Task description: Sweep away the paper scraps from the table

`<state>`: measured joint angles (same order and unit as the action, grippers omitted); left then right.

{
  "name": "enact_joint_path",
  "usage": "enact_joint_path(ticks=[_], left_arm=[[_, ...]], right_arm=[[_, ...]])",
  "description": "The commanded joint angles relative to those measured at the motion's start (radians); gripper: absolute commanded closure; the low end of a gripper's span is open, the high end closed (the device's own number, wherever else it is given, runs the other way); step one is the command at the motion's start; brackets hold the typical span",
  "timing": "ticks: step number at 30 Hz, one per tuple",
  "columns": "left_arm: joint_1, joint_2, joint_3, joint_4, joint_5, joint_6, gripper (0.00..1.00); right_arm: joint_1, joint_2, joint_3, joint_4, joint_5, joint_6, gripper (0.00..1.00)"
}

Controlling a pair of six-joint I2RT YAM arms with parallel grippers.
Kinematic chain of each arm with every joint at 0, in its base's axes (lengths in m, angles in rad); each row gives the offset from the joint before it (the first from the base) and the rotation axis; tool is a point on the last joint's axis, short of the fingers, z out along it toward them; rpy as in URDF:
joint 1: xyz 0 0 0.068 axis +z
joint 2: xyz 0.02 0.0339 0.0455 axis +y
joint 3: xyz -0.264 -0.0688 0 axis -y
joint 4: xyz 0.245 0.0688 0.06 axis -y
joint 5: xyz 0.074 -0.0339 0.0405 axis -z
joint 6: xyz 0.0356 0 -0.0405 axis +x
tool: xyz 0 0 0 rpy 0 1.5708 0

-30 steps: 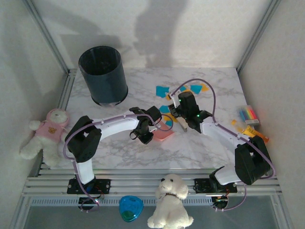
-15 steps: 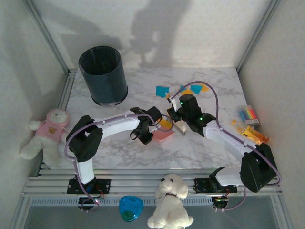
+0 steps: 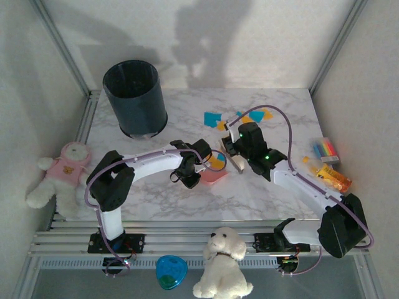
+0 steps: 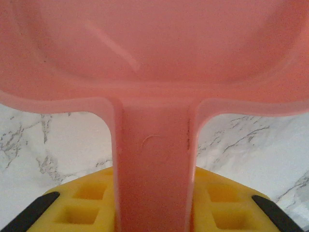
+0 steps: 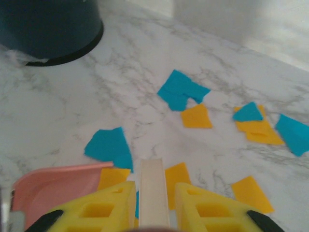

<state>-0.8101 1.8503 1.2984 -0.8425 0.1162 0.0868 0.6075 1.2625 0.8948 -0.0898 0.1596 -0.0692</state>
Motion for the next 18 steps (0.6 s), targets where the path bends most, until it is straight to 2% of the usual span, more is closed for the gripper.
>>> enact_joint_path(ticks=[1, 4, 8, 18], left_arm=[[0.007, -0.01, 0.012, -0.043, -0.016, 0.016, 1.0], [0.007, -0.007, 0.012, -0.044, -0.015, 0.018, 1.0], [0.006, -0.003, 0.013, -0.043, -0.017, 0.019, 1.0], [0.007, -0.005, 0.013, -0.042, -0.026, 0.018, 1.0]], right_arm=[[0.008, 0.032, 0.029, 0.04, 0.143, 0.022, 1.0], [0.008, 0.073, 0.032, 0.075, 0.211, 0.013, 1.0], [0.008, 0.13, 0.065, 0.075, 0.204, 0.007, 1.0], [0.01, 0.122, 0.062, -0.009, 0.076, 0.013, 1.0]])
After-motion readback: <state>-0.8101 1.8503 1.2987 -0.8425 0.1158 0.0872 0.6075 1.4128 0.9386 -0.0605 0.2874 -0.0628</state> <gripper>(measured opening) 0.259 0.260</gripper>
